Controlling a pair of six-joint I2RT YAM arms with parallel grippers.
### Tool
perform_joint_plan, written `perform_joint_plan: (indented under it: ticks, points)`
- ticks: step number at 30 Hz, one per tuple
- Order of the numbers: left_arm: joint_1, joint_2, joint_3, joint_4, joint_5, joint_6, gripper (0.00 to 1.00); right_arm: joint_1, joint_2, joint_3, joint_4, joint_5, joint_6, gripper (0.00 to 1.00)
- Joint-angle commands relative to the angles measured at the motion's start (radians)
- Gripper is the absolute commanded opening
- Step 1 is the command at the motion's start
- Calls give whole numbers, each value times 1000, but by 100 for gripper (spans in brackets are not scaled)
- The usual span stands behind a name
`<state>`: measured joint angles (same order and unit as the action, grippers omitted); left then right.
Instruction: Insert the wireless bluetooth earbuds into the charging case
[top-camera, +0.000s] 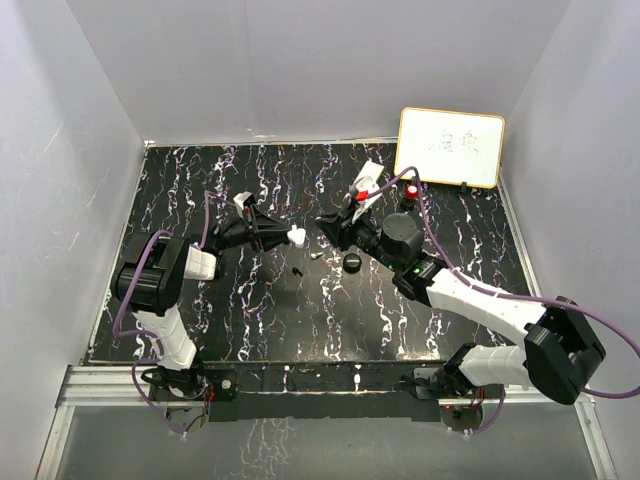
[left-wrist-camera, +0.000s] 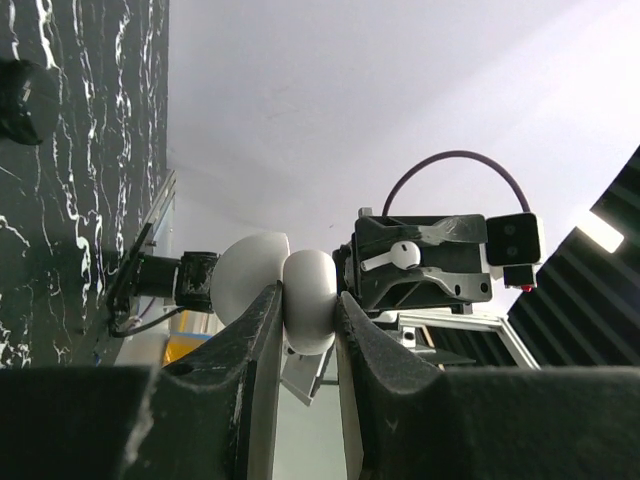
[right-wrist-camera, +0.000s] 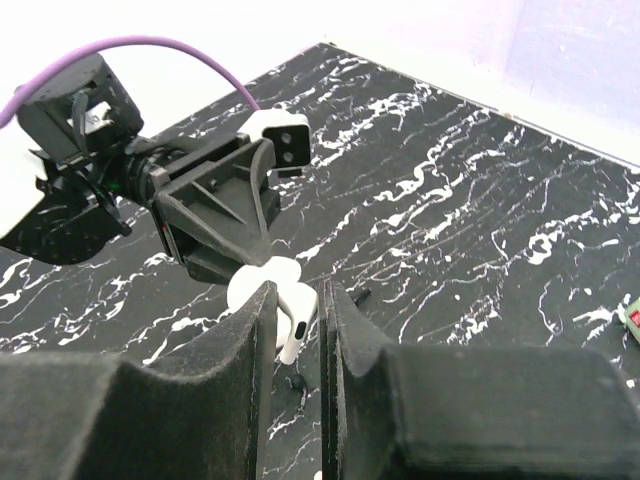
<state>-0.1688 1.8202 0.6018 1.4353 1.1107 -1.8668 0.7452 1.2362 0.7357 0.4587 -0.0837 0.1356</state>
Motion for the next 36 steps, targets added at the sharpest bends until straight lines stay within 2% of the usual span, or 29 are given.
perform_joint_plan:
  ticks: [1,8,28,36]
  points:
    - [-24,-44,38,269,-3,-52,0,-23,-13,-15,165,-80,-46,5]
    - [-36,-51,73,246,5,-65,0,-42,26,-84,419,-151,-89,0]
    - [-45,-47,92,270,18,-111,0,-72,167,-86,677,-333,-112,0]
    - [-48,-60,97,269,13,-115,0,-88,215,-66,703,-403,-100,0]
